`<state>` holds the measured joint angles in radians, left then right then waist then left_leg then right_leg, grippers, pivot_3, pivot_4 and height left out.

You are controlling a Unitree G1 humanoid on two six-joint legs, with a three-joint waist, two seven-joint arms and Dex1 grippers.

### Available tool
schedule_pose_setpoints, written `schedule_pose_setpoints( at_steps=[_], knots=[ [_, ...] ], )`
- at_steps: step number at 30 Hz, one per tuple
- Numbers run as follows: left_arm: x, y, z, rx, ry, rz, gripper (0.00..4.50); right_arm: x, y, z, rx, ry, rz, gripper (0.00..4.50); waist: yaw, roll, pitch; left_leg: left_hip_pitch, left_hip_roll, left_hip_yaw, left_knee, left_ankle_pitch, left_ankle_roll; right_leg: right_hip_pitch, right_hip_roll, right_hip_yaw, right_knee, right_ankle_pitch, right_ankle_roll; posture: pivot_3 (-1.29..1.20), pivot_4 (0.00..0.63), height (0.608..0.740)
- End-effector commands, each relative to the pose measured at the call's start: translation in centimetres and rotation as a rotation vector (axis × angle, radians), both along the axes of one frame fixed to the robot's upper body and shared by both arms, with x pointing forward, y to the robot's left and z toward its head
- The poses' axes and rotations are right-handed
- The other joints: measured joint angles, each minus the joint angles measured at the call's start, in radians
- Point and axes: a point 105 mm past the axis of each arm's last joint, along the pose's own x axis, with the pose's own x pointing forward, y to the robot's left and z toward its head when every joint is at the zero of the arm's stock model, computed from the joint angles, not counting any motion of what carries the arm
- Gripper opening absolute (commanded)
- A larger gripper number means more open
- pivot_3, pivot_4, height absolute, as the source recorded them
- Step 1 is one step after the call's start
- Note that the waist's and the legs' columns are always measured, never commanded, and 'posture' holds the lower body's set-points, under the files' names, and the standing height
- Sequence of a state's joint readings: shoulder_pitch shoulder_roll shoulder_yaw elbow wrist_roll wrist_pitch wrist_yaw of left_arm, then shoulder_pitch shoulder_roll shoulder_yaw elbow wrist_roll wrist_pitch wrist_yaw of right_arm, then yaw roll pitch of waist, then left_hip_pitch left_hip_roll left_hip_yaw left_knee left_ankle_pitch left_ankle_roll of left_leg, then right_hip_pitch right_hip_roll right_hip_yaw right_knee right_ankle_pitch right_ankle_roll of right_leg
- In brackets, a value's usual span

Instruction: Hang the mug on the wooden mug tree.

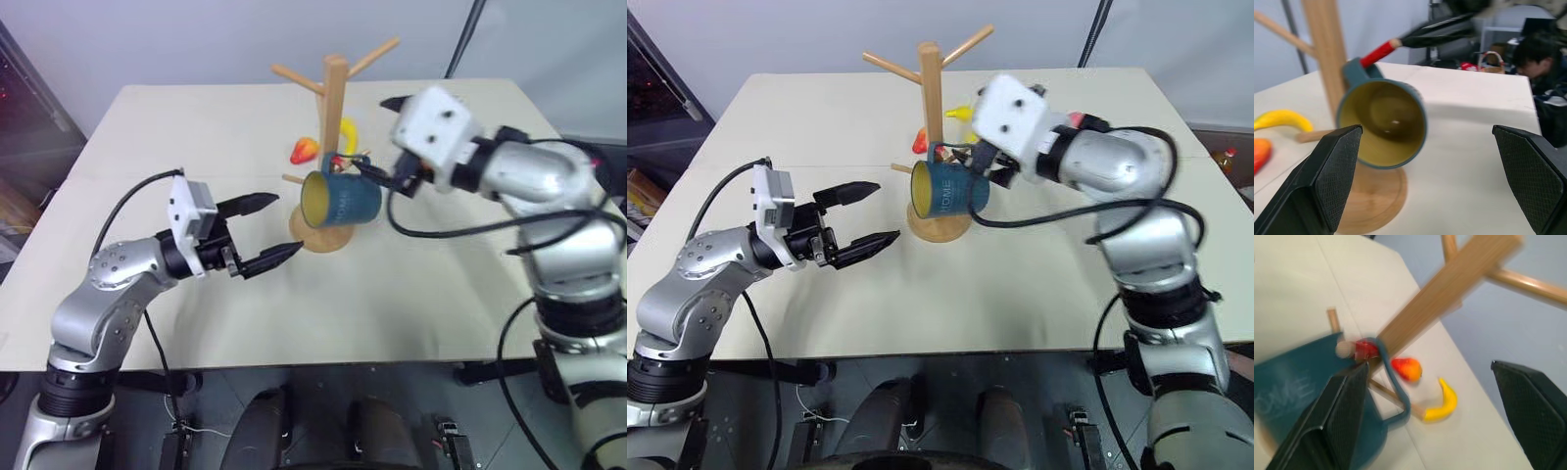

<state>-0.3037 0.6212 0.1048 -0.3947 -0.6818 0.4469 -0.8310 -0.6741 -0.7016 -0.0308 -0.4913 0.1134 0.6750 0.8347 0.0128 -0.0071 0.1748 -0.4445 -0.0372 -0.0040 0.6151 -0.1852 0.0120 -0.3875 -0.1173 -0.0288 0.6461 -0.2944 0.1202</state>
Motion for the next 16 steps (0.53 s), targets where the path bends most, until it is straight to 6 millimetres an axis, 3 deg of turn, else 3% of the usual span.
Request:
schedule_pose_setpoints(
  at_steps=[1,8,12,16],
  knots=[
    [1.0,1.9,-0.6,-0.013,-0.002,0.125,4.5,-1.8,-1.9,-0.7,0.138,0.064,0.022,4.13,-0.001,0.0,0.0,0.0,0.0,0.0,0.0,0.0,0.0,0.0,0.0,0.0,0.0,0.0,0.0,0.0,0.15,0.74],
    [3.6,6.8,-5.2,-0.05,0.084,0.467,4.5,-0.9,-6.0,-7.4,0.51,0.227,-0.126,4.13,-0.007,0.0,0.0,0.001,0.0,0.0,0.0,0.0,0.0,-0.001,0.0,0.002,0.002,0.0,0.0,0.0,0.15,0.74],
    [3.9,8.3,-7.1,-0.118,0.142,0.59,4.5,0.1,-7.7,-10.7,0.581,0.246,-0.203,4.13,-0.002,0.0,0.0,0.001,0.0,0.0,0.0,0.0,0.0,0.0,0.0,0.002,0.001,0.0,0.0,0.0,0.15,0.74],
    [3.9,9.3,-8.5,-0.141,0.166,0.668,4.5,0.5,-8.2,-12.2,0.61,0.258,-0.208,4.13,-0.002,0.0,0.0,0.001,0.0,0.0,0.0,0.0,0.0,-0.001,0.0,0.001,0.001,0.0,0.0,0.0,0.15,0.74]
  ],
)
